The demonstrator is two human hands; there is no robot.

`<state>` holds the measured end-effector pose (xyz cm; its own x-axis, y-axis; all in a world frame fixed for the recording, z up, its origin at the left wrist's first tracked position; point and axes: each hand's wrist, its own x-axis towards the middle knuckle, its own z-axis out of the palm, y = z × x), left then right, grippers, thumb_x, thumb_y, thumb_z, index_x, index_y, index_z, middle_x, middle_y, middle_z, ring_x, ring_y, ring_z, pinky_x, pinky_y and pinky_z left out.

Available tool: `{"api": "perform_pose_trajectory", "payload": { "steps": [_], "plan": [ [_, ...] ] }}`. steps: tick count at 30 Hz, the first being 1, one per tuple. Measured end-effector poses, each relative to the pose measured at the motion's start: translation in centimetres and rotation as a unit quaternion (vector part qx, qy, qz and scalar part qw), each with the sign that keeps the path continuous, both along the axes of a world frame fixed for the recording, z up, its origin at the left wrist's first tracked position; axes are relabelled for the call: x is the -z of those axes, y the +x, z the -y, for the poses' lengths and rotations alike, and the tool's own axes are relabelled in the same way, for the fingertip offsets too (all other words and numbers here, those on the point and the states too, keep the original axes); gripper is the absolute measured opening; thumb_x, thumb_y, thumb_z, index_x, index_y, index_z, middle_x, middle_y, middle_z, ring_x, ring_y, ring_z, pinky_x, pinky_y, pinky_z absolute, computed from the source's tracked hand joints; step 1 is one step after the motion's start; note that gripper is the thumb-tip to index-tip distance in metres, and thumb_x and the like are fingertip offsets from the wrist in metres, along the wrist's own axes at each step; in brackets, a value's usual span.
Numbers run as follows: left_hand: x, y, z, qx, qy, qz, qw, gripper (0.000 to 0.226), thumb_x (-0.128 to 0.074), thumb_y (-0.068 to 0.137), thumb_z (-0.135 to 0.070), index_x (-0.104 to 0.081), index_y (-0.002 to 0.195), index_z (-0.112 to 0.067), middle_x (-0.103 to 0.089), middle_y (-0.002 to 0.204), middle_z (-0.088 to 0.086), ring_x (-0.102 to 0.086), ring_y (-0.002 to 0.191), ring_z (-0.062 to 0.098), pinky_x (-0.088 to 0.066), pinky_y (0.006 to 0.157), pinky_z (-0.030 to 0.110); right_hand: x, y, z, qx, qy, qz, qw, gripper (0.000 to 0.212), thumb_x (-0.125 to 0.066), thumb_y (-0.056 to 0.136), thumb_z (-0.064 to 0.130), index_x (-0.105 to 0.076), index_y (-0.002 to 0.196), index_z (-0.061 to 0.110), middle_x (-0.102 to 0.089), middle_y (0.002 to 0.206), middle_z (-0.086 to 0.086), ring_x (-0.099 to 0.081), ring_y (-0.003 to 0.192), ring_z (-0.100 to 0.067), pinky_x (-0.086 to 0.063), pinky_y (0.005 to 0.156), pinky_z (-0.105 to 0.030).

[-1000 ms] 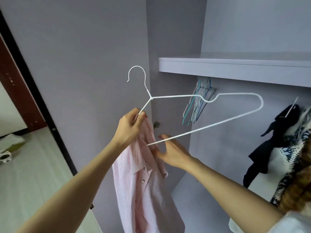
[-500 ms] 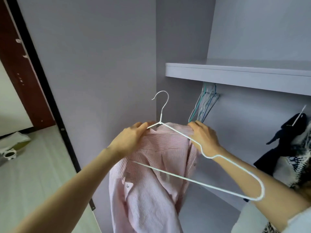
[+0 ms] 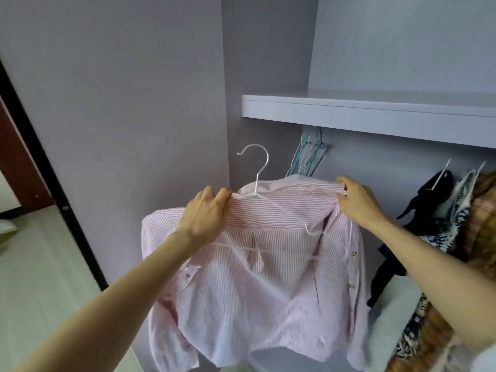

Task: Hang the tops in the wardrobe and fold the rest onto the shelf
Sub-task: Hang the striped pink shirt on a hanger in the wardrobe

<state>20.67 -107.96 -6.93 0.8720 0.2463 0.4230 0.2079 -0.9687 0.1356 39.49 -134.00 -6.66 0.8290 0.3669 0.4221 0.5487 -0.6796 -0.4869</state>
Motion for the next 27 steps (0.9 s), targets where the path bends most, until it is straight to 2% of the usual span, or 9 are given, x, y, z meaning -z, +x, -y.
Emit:
{"api": "perform_pose_trajectory", "payload": {
  "steps": [4,7,12,15,17,20,22,24,27],
  "plan": [
    [-0.7,1.6,0.9,-0.023,-0.063,0.077,0.995,0.032,-0.043,0.099,-0.025,-0.062,0.122,-0.013,-0.050,0.095,0.020,-0.051,0.093,0.039,-0.044,0.081,0.045,0.5,0.3,1.6,0.014,-0.200,0.083,0.976,0.039,-0.050,0.089,0.005,-0.052,0.127,0.015,-0.053,0.125,-0.010,-0.047,0.116,-0.028,-0.045,0.086,-0.037],
    [-0.9,2.1,2.0,-0.031,-0.045,0.144,0.988,0.025,-0.050,0.097,-0.016,-0.068,0.114,-0.012,-0.050,0.089,0.019,-0.051,0.086,0.038,-0.036,0.071,0.039,1.1,0.3,2.6,0.032,-0.282,0.069,0.956,0.042,-0.048,0.091,0.012,-0.044,0.133,0.017,-0.045,0.129,-0.008,-0.041,0.121,-0.027,-0.042,0.094,-0.039],
    [-1.0,2.0,4.1,-0.011,0.050,0.175,0.983,0.027,-0.065,0.077,0.009,-0.073,0.097,-0.006,-0.049,0.072,0.017,-0.050,0.066,0.034,-0.033,0.060,0.038,1.0,-0.1,3.4,0.061,-0.288,0.001,0.956,0.034,-0.043,0.089,0.006,-0.051,0.120,0.015,-0.053,0.128,-0.011,-0.055,0.111,-0.033,-0.047,0.085,-0.038],
    [-0.9,1.8,4.2,-0.012,0.086,0.172,0.981,0.037,-0.067,0.065,0.017,-0.073,0.093,-0.005,-0.049,0.069,0.017,-0.050,0.061,0.033,-0.035,0.056,0.037,-0.1,-0.3,3.6,0.068,-0.259,0.023,0.963,0.043,-0.041,0.089,0.004,-0.050,0.128,0.020,-0.048,0.128,-0.009,-0.056,0.107,-0.034,-0.047,0.087,-0.039],
    [-0.8,1.9,4.1,-0.027,0.086,0.173,0.981,0.038,-0.067,0.065,0.017,-0.073,0.095,-0.004,-0.049,0.070,0.018,-0.050,0.062,0.033,-0.033,0.057,0.037,-1.0,-0.7,3.5,0.073,-0.249,0.060,0.964,0.048,-0.041,0.090,0.004,-0.045,0.134,0.025,-0.046,0.130,-0.006,-0.057,0.107,-0.033,-0.044,0.088,-0.040],
    [-0.9,2.5,3.5,-0.072,0.018,0.189,0.979,0.027,-0.061,0.083,0.005,-0.069,0.106,-0.007,-0.048,0.082,0.017,-0.048,0.076,0.033,-0.028,0.067,0.037,-1.4,-1.7,2.8,0.071,-0.202,0.071,0.974,0.052,-0.042,0.087,0.002,-0.045,0.134,0.024,-0.049,0.128,-0.008,-0.057,0.106,-0.036,-0.043,0.085,-0.040],
    [-1.1,3.1,3.2,-0.103,-0.054,0.197,0.973,0.025,-0.050,0.094,-0.007,-0.064,0.114,-0.011,-0.048,0.095,0.015,-0.046,0.090,0.033,-0.031,0.077,0.040,-0.5,-2.8,1.9,0.010,-0.224,0.006,0.975,0.037,-0.045,0.086,0.003,-0.050,0.120,0.018,-0.057,0.120,-0.013,-0.059,0.100,-0.033,-0.046,0.078,-0.036],
    [-1.0,3.3,3.2,-0.104,-0.090,0.201,0.970,0.026,-0.044,0.098,-0.014,-0.062,0.117,-0.012,-0.048,0.101,0.015,-0.045,0.096,0.033,-0.032,0.084,0.041,1.1,-3.9,1.2,-0.092,-0.288,-0.110,0.947,0.021,-0.052,0.087,0.011,-0.053,0.107,0.015,-0.064,0.108,-0.015,-0.063,0.090,-0.027,-0.049,0.074,-0.033],
    [-0.8,3.4,3.6,-0.081,-0.094,0.204,0.971,0.024,-0.045,0.098,-0.013,-0.062,0.115,-0.011,-0.048,0.101,0.014,-0.046,0.096,0.032,-0.032,0.084,0.039,1.7,-4.6,1.3,-0.181,-0.255,-0.274,0.910,0.013,-0.062,0.088,0.026,-0.056,0.091,0.015,-0.067,0.083,-0.006,-0.063,0.073,-0.022,-0.051,0.064,-0.031]
  ]
}}
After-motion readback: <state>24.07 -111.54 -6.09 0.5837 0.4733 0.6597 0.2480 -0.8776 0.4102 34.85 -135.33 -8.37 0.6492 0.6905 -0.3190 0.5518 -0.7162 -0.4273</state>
